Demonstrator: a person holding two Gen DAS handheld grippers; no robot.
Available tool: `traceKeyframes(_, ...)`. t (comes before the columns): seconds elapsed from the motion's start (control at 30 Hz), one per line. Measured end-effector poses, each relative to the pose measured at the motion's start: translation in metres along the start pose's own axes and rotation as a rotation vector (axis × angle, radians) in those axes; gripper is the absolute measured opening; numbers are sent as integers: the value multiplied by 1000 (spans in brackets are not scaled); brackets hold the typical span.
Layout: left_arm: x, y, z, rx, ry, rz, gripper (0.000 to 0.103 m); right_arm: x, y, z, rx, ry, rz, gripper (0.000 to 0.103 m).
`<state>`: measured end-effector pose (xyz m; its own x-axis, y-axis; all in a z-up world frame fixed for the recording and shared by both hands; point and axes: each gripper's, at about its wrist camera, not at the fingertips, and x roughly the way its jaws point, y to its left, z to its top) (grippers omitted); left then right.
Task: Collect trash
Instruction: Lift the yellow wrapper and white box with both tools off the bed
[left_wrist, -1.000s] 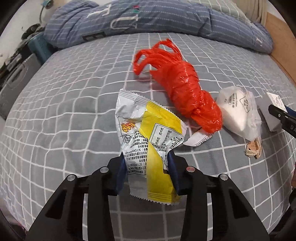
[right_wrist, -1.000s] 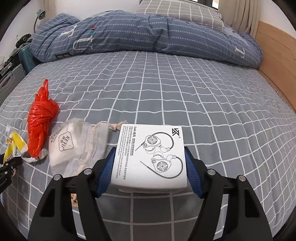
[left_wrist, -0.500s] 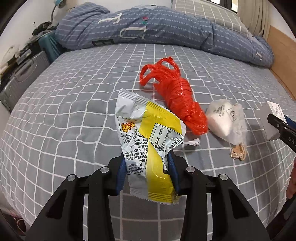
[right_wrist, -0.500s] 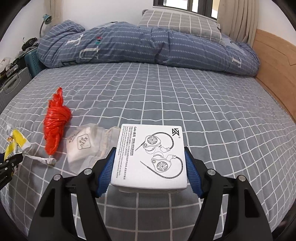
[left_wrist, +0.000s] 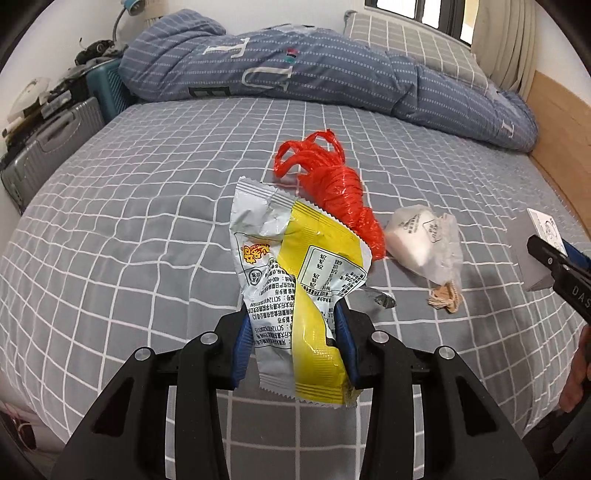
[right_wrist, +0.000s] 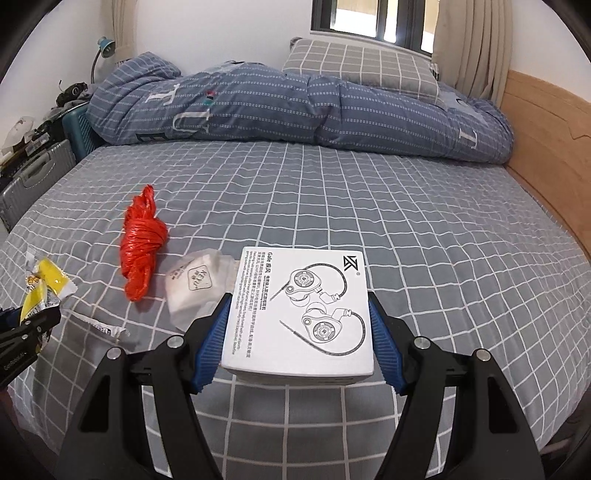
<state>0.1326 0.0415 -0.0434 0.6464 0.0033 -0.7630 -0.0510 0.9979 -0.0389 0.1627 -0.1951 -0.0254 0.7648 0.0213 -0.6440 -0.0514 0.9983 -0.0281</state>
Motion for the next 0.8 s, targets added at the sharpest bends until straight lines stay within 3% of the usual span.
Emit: traceKeyframes(0.8,-43,-16,-36,11,-9,-42,38,-70,18,-31,-9,-26,26,66)
